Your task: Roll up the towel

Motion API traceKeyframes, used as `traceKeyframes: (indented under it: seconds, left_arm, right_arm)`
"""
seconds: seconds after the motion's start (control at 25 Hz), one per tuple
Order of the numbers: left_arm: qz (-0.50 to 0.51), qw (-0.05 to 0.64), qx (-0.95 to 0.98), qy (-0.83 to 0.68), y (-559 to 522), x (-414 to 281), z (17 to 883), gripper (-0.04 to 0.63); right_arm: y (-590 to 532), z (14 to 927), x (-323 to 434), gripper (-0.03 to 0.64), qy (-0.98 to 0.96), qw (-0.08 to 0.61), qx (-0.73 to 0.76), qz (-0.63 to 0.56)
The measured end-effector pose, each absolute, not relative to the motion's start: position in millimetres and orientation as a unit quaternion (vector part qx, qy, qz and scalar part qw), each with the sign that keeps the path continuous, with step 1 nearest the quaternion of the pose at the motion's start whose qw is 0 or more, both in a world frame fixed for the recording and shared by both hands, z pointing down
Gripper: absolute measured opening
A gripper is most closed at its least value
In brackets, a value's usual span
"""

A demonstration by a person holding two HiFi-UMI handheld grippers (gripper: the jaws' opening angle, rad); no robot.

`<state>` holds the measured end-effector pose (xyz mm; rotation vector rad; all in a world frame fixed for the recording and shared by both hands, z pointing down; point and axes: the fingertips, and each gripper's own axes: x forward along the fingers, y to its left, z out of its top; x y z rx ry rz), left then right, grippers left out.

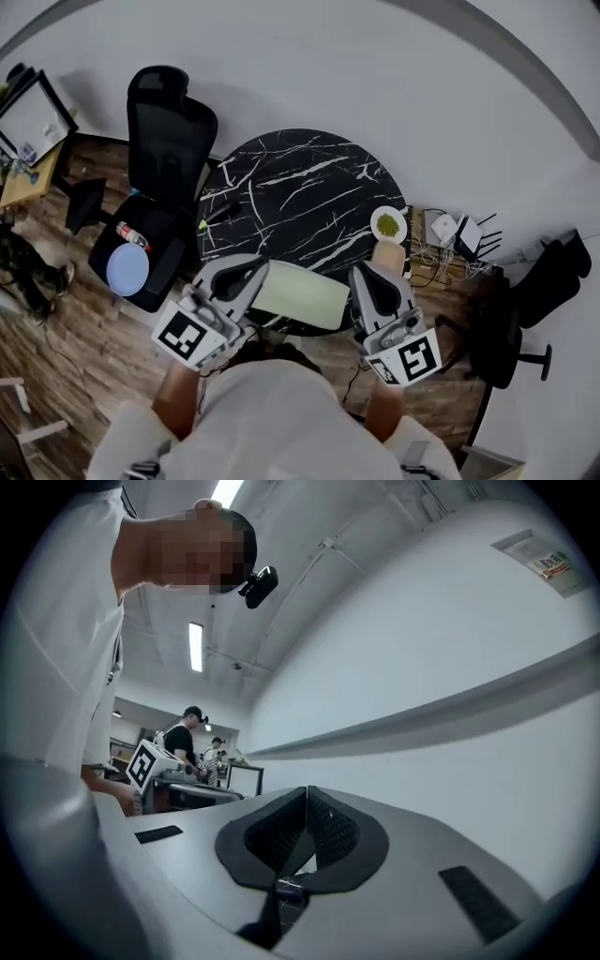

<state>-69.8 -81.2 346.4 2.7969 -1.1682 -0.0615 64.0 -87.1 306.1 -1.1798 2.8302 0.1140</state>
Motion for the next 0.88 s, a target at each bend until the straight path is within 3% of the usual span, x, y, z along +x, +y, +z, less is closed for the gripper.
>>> traceKeyframes:
  seconds: [0.76,0.88]
  left_arm:
    - [-0.024,0.043,0.907,-0.418,-88,-91,341,0.005]
    - [-0.027,0.04,0.907,-0.419,-89,-91,337,0.006]
  right_arm:
    - [-92,311,94,0.002,0.905,0.033,-0.422,0.036]
    - [-93,309,91,0.092,0.906,0.036,-0.419,0.038]
